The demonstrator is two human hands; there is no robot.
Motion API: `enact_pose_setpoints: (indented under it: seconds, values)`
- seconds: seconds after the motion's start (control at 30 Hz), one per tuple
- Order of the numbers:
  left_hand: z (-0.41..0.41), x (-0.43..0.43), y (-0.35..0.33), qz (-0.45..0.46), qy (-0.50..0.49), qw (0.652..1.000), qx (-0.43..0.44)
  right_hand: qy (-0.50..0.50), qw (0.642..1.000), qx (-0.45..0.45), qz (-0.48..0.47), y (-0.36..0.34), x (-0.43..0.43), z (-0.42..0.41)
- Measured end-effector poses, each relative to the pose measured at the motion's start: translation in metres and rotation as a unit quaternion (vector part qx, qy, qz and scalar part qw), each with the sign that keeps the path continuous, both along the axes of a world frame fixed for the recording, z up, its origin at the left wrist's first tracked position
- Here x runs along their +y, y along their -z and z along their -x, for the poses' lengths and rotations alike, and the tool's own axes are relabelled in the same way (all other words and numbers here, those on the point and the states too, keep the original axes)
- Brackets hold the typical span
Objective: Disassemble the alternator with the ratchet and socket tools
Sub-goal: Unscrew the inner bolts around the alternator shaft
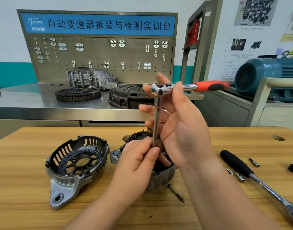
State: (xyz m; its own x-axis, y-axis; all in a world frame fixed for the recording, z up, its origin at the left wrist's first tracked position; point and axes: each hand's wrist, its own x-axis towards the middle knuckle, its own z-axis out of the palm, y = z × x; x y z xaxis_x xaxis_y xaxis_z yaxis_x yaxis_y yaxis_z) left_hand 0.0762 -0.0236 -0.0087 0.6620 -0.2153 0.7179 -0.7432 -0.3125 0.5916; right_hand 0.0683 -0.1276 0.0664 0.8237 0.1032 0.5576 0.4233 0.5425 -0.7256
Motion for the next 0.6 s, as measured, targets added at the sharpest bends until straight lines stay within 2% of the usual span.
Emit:
enact_pose_setpoints:
  seconds: [0.13,0.2,0.37,0.43,0.53,0.6]
  values:
    - [-0.0004,-0.0016,0.0009,0.015,-0.014,1.000,0.023,0.056,0.995,-0.076,0.029,0.0001,0.0002,0.0010]
    - [0.0003,-0.0025,0.0002,0.018,-0.012,0.999,0.032,0.052,0.995,-0.087,0.028,-0.0001,0.0008,0.0009]
    - [0.0029,-0.0004,-0.0002,0.025,0.006,0.997,0.074,-0.023,1.000,-0.007,0.013,-0.0013,-0.0014,-0.0006]
    - [0.0028,-0.0003,-0.0012,0.004,0.003,0.998,0.057,-0.055,0.998,0.025,0.024,-0.0012,-0.0042,-0.0018]
    - [0.0012,-0.0023,0.0005,-0.019,-0.004,0.999,0.029,-0.067,0.997,0.030,0.018,-0.0001,-0.0027,-0.0023]
    - [0.0010,-0.0034,0.0019,-0.004,-0.017,0.999,0.028,-0.039,0.999,0.012,0.004,0.0005,0.0010,-0.0016]
